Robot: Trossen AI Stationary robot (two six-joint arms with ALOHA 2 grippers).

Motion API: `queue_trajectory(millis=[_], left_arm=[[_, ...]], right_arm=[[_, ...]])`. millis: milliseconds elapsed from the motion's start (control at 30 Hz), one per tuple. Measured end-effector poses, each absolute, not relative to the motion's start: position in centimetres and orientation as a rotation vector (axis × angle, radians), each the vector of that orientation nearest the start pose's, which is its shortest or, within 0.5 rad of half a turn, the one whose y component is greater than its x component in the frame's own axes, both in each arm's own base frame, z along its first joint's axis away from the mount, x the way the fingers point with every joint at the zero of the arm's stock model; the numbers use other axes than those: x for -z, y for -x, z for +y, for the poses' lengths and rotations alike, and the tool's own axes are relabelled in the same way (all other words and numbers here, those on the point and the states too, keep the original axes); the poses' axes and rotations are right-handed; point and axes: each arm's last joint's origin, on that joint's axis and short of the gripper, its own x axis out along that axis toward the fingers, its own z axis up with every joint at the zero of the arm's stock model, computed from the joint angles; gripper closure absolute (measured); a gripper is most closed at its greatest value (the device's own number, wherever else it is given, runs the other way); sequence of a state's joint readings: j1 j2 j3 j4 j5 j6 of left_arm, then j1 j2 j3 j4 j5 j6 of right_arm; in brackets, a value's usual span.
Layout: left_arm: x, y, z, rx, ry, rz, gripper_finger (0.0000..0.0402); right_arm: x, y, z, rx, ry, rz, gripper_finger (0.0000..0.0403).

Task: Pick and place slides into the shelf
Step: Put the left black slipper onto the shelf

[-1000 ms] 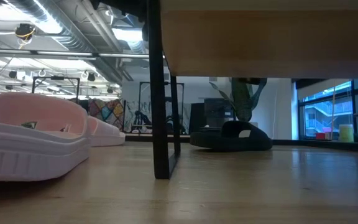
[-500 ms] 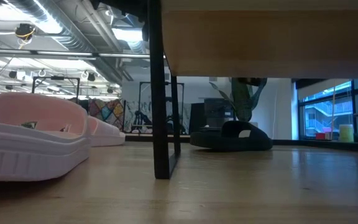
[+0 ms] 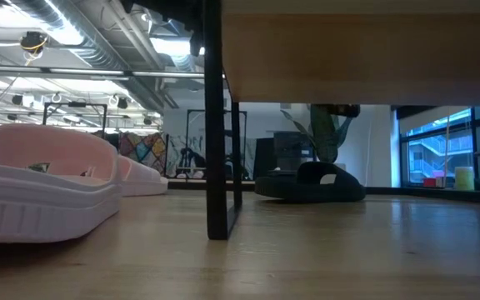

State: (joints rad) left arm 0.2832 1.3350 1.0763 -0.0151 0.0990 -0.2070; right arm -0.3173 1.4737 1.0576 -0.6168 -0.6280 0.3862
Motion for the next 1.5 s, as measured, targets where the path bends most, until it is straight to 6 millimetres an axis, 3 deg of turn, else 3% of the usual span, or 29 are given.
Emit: queue_trajectory(millis=[167,300,467,600,733,1067,1500], left_arm=[[-32.9,-29.2,8.2,-0.211,0.257,0.251,0.0237],[-32.9,-29.2,8.2,-0.211,0.257,0.251,0.0237],[-32.9,-29.2,8.2,-0.211,0.258,0.251,0.0237],[-32.9,-29.2,8.2,-0.21,0.258,0.252,0.0237],[-32.9,-29.2,8.2,-0.211,0.257,0.252,0.0237],[-32.9,-29.2,8.2,-0.211,0.257,0.252,0.0237],[-32.8,-29.2,8.2,-0.218,0.259,0.267,0.0237]], right_arm=[[-25.1,-28.2,-7.5,-0.111,-0.8,0.97,0.0238],[-27.2,-28.5,-7.7,-0.105,-0.75,0.941,0.0238],[-30.1,-28.2,-8.3,0.089,-0.566,0.979,0.0238],[-31.3,-27.9,-8.8,0.26,-0.445,0.995,0.0238],[-31.0,-28.1,-8.9,0.32,-0.404,1.007,0.0237],[-28.2,-30.8,-7.6,0.267,-0.368,1.094,0.0238],[-28.1,-31.3,-6.3,0.238,-0.361,1.086,0.0237]])
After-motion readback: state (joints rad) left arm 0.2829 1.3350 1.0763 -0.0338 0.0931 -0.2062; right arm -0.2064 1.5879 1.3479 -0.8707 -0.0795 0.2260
